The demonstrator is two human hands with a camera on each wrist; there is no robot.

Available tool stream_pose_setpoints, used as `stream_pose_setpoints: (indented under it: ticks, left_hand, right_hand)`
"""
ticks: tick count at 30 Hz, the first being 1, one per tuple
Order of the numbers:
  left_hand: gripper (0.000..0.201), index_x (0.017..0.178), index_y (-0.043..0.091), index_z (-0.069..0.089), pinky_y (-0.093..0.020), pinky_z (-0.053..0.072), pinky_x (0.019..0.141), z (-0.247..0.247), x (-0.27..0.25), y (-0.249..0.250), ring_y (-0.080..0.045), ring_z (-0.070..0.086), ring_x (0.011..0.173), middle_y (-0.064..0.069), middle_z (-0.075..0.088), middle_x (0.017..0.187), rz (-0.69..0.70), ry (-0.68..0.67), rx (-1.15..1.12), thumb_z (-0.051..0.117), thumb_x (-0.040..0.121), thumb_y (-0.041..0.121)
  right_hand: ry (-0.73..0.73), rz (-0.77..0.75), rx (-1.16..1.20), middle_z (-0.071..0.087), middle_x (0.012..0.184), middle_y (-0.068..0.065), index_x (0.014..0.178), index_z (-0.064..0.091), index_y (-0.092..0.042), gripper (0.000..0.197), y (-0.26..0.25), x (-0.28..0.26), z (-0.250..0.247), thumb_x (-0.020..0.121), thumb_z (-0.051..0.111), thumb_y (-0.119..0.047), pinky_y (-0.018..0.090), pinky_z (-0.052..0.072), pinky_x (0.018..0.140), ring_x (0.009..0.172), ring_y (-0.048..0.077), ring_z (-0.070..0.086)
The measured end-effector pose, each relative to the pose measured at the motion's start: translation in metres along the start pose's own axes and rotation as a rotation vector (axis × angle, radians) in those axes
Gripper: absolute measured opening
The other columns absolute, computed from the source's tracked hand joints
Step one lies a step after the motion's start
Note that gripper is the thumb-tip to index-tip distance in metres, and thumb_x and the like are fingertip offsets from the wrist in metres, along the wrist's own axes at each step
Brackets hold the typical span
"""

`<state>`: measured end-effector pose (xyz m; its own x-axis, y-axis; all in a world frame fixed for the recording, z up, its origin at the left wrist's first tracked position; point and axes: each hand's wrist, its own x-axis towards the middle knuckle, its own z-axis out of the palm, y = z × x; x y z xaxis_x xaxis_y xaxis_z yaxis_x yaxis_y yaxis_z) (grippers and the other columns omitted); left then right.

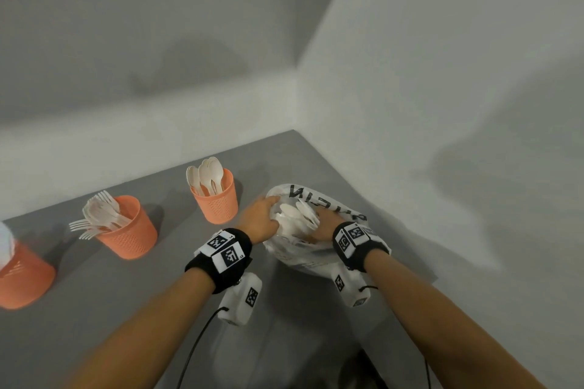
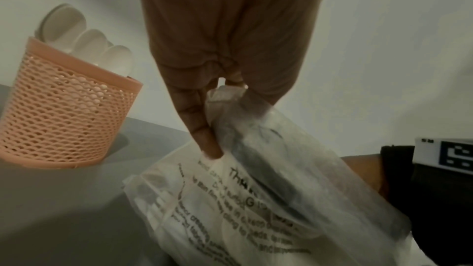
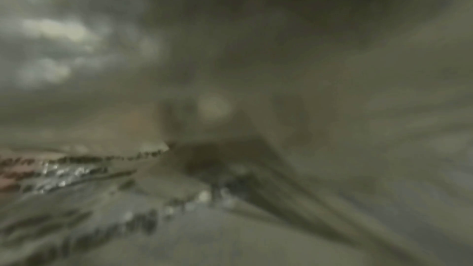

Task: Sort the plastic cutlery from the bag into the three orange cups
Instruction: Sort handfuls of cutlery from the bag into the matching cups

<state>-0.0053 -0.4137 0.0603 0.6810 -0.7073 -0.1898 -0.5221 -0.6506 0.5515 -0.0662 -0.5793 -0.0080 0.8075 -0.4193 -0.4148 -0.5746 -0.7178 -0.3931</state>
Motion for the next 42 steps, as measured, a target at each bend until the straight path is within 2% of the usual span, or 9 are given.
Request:
stream_pose_setpoints:
  ticks: [5,10,14,22,25,30,34,37,42]
  left_hand:
    - [0.062,0.144,0.011,0.031,-0.032,0.029,0.108,0.000,-0.003,0.002,-0.028,0.037,0.133,-0.015,0.037,0.144,-0.003,0.004,0.009,0.051,0.086,0.004]
    - [0.061,0.144,0.012,0.031,-0.030,0.031,0.106,-0.002,-0.004,0.002,-0.028,0.039,0.131,-0.015,0.038,0.142,-0.010,0.001,0.008,0.051,0.087,0.005]
    - [0.062,0.144,0.012,0.030,-0.031,0.030,0.107,-0.002,-0.002,0.004,-0.028,0.039,0.132,-0.015,0.037,0.143,-0.009,-0.016,0.021,0.051,0.086,0.006]
    - [0.062,0.145,0.011,0.028,-0.031,0.030,0.108,-0.005,0.007,0.002,-0.028,0.036,0.135,-0.015,0.032,0.148,-0.009,-0.050,0.043,0.051,0.087,0.008]
    - [0.062,0.145,0.009,0.026,-0.032,0.029,0.109,-0.004,0.014,0.001,-0.029,0.034,0.136,-0.016,0.032,0.149,-0.025,-0.060,0.032,0.050,0.087,0.010]
    - [0.058,0.144,0.011,0.030,-0.033,0.029,0.110,-0.001,0.020,-0.002,-0.028,0.035,0.136,-0.013,0.033,0.149,-0.028,-0.061,-0.036,0.049,0.090,0.013]
    - [0.040,0.133,0.009,0.048,-0.027,0.035,0.102,-0.005,0.015,-0.004,-0.024,0.045,0.128,-0.009,0.046,0.141,-0.005,-0.020,-0.246,0.048,0.093,0.013]
    - [0.027,0.114,0.006,0.062,-0.019,0.041,0.080,-0.016,0.000,-0.010,-0.016,0.058,0.100,-0.005,0.063,0.112,0.003,0.229,-0.497,0.046,0.097,0.018]
    - [0.028,0.092,0.009,0.058,-0.023,0.047,0.063,-0.038,-0.037,-0.043,-0.014,0.055,0.068,-0.006,0.057,0.080,-0.318,0.251,-1.280,0.033,0.099,0.021]
  right_hand:
    - [0.030,-0.071,0.028,0.059,0.122,0.002,0.129,0.046,-0.024,0.064,-0.009,-0.023,-0.008,0.072,0.069,-0.041,0.034,0.045,0.092,0.110,0.025,0.057]
    - [-0.017,-0.069,-0.040,0.064,0.110,0.009,0.111,0.057,-0.013,0.034,-0.009,-0.027,-0.010,0.083,0.061,-0.030,0.028,0.041,0.076,0.103,0.027,0.060]
    - [0.047,-0.100,-0.014,0.063,0.115,0.006,0.122,0.051,-0.016,0.047,-0.011,-0.032,-0.007,0.080,0.065,-0.031,0.029,0.044,0.081,0.103,0.026,0.060]
    - [0.045,-0.052,0.007,0.065,0.108,0.013,0.105,0.060,-0.006,0.027,-0.017,-0.044,-0.012,0.085,0.058,-0.023,0.028,0.043,0.075,0.090,0.025,0.058]
    - [0.110,-0.080,0.044,0.064,0.110,0.009,0.111,0.058,-0.008,0.028,-0.019,-0.048,-0.016,0.084,0.057,-0.018,0.024,0.039,0.074,0.100,0.026,0.059]
    - [0.260,-0.128,0.456,0.061,0.072,0.003,0.082,0.056,-0.011,0.005,-0.023,-0.055,-0.025,0.084,0.056,-0.006,0.018,0.043,0.055,0.055,0.006,0.055]
    - [0.340,-0.230,0.785,0.049,0.056,0.000,0.065,0.049,-0.019,0.027,-0.045,-0.060,-0.040,0.086,0.060,-0.007,0.019,0.043,0.053,0.049,0.007,0.049]
    - [0.344,-0.337,0.961,0.049,0.052,-0.001,0.065,0.052,-0.017,0.026,-0.076,-0.062,-0.053,0.088,0.058,-0.005,0.017,0.046,0.055,0.044,0.004,0.048]
    - [0.238,-0.442,1.195,0.051,0.046,-0.009,0.073,0.058,-0.017,0.020,-0.140,-0.060,-0.046,0.088,0.058,-0.004,0.023,0.046,0.053,0.043,0.006,0.048]
